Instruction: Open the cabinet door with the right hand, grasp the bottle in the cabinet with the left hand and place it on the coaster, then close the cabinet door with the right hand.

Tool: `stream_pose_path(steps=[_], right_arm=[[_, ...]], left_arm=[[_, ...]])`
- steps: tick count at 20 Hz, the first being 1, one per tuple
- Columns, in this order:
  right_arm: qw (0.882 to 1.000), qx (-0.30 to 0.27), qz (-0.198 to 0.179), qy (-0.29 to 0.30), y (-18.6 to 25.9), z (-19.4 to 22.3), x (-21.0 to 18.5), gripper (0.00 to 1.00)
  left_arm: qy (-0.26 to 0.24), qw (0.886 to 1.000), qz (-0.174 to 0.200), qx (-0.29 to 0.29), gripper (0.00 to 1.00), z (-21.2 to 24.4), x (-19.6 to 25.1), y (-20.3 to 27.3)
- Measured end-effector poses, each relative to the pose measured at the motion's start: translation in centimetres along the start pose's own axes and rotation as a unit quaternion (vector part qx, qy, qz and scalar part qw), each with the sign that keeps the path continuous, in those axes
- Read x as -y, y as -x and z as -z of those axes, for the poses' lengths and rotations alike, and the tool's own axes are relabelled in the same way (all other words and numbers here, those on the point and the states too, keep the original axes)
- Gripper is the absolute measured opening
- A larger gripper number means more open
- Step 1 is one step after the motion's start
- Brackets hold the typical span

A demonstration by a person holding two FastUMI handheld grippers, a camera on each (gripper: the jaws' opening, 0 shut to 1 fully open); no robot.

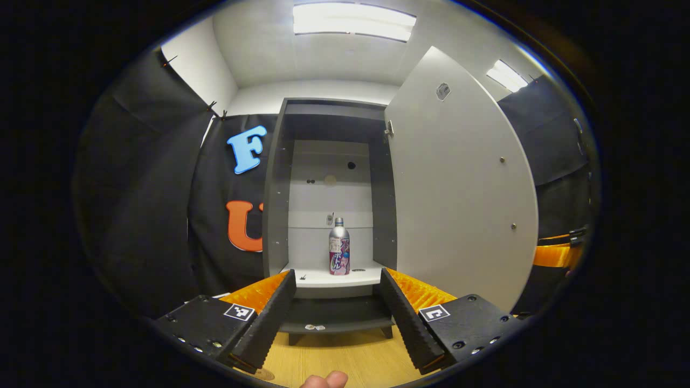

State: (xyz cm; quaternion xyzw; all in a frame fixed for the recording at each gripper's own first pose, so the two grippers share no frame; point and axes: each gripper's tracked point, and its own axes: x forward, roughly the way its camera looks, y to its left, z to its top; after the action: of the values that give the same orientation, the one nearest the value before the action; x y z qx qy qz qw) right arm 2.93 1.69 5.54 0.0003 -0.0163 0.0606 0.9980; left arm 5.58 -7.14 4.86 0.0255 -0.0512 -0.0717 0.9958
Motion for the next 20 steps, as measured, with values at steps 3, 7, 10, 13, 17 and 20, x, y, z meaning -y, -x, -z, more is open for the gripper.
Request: stream_pose_path(steps=[3,7,10,13,17,20], right_arm=[[1.000,0.001,0.000,-0.002,-0.5,-0.2,0.1,0.87],[1.000,0.003,0.006,0.001,-1.0,-0.5,0.4,0.87],[1.000,-0.003,0.009,-0.001,-1.3,-0.5,0.5,0.87],[1.000,-0.007,0.018,0.004,-1.7,-0.6,0.8,0.87],[0.999,-0.010,0.028,0.011,-2.0,-0.9,1.1,0.87],[0.999,-0.011,0.031,0.006,-1.9,-1.1,1.4,0.87]], left_arm=[[-0.008,1.000,0.017,0.003,0.95,-0.2,0.5,-6.2],[-0.014,1.000,0.022,-0.002,0.96,1.0,0.1,-14.2],[-0.018,0.999,0.032,-0.027,0.97,3.7,0.6,-19.0],[-0.004,0.999,0.024,-0.049,0.97,6.5,0.3,-23.0],[-0.003,0.998,0.005,-0.060,0.97,8.8,-0.5,-27.2],[0.003,0.997,-0.004,-0.080,0.97,10.9,-0.8,-29.7]])
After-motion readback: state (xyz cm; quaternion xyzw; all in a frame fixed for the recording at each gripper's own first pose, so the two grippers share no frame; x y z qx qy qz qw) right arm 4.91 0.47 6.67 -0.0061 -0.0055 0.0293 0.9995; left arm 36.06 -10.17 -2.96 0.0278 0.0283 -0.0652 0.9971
